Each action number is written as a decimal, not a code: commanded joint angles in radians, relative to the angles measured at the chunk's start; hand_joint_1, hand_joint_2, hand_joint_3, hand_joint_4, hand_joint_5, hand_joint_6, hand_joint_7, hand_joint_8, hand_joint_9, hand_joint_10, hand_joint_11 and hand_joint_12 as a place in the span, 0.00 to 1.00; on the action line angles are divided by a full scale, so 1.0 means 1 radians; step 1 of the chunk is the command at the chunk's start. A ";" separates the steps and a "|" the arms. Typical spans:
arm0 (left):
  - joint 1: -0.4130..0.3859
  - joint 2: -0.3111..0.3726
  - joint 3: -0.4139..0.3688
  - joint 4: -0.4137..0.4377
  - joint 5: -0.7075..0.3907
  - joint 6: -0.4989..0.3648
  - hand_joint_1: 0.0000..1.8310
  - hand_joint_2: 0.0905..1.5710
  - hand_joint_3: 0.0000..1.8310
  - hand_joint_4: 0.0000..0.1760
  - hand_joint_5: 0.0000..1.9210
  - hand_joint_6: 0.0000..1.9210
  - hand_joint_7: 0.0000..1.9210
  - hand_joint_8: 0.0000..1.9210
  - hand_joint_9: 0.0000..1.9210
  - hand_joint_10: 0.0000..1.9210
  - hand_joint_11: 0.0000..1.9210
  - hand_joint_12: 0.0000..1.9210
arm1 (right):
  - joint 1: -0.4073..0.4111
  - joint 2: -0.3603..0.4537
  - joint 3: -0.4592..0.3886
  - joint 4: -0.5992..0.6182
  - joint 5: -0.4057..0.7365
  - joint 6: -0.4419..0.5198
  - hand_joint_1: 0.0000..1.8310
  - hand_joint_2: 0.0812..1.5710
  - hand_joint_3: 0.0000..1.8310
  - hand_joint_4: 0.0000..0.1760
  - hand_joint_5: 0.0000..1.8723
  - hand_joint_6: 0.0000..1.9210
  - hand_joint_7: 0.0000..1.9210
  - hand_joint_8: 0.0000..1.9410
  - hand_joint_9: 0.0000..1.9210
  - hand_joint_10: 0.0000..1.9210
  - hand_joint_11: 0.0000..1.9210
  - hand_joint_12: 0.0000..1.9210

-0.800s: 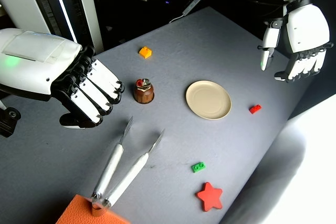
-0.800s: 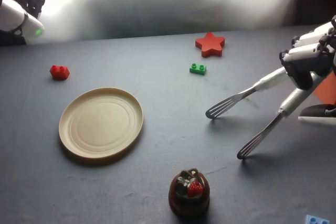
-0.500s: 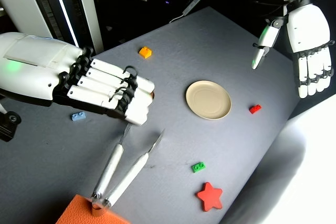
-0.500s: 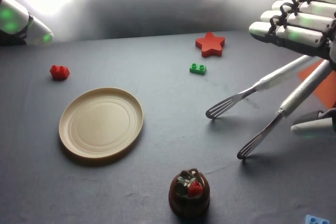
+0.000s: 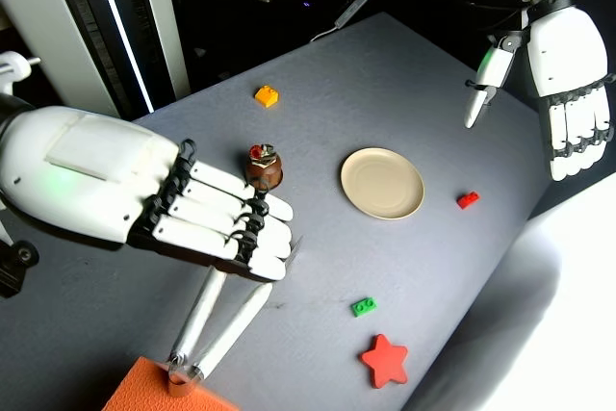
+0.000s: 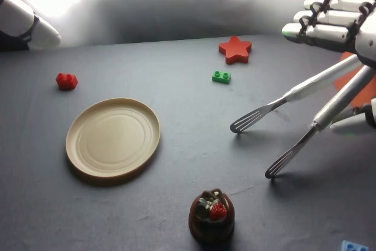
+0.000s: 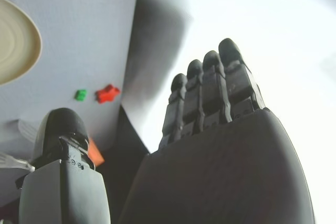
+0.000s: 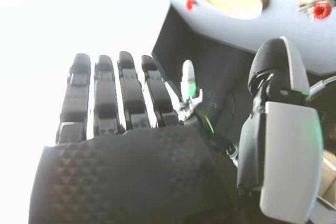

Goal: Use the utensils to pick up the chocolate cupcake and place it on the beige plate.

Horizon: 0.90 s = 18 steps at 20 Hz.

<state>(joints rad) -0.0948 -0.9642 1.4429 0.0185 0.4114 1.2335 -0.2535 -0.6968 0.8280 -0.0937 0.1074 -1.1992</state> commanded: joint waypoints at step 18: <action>-0.017 -0.003 0.019 0.005 -0.099 0.033 0.24 0.65 0.00 0.00 0.06 0.00 0.06 0.00 0.06 0.00 0.00 0.19 | 0.238 -0.203 0.160 0.005 -0.482 0.157 0.54 0.60 0.00 0.00 0.00 0.00 0.00 0.00 0.00 0.00 0.00 0.00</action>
<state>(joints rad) -0.0959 -0.9764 1.4593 0.0177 0.4107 1.2629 -0.0284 -0.9062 0.9897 -0.0830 -0.4557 -1.0473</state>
